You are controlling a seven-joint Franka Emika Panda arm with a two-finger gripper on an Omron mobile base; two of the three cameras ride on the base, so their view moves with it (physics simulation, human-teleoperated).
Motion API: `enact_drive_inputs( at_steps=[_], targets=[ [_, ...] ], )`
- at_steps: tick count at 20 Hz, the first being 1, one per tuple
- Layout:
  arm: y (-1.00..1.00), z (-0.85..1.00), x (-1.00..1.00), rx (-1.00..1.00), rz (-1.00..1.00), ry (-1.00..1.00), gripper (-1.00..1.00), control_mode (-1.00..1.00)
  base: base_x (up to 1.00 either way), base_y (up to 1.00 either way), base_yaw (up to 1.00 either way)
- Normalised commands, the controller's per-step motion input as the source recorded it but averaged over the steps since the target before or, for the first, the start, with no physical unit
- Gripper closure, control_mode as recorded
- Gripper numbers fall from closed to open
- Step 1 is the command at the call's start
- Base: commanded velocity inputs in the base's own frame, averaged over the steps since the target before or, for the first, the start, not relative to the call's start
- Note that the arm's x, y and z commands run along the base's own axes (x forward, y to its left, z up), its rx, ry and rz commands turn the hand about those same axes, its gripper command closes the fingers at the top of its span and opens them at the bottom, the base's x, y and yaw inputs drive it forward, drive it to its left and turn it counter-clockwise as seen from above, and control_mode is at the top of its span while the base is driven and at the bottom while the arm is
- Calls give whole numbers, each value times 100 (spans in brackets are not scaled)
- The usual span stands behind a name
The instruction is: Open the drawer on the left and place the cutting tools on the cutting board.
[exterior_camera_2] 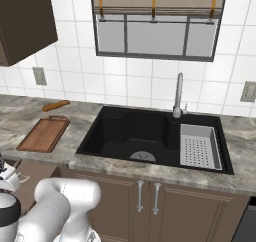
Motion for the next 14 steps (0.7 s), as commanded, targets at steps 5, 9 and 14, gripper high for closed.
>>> enact_drive_inputs(
  at_steps=[5,9,14],
  targets=[
    [-5,48,0,0,0,-9,100,-100,0,0,0],
    [-9,21,0,0,0,-1,100,-100,0,0,0],
    [-9,0,0,3,1,1,100,-100,0,0,0]
  ],
)
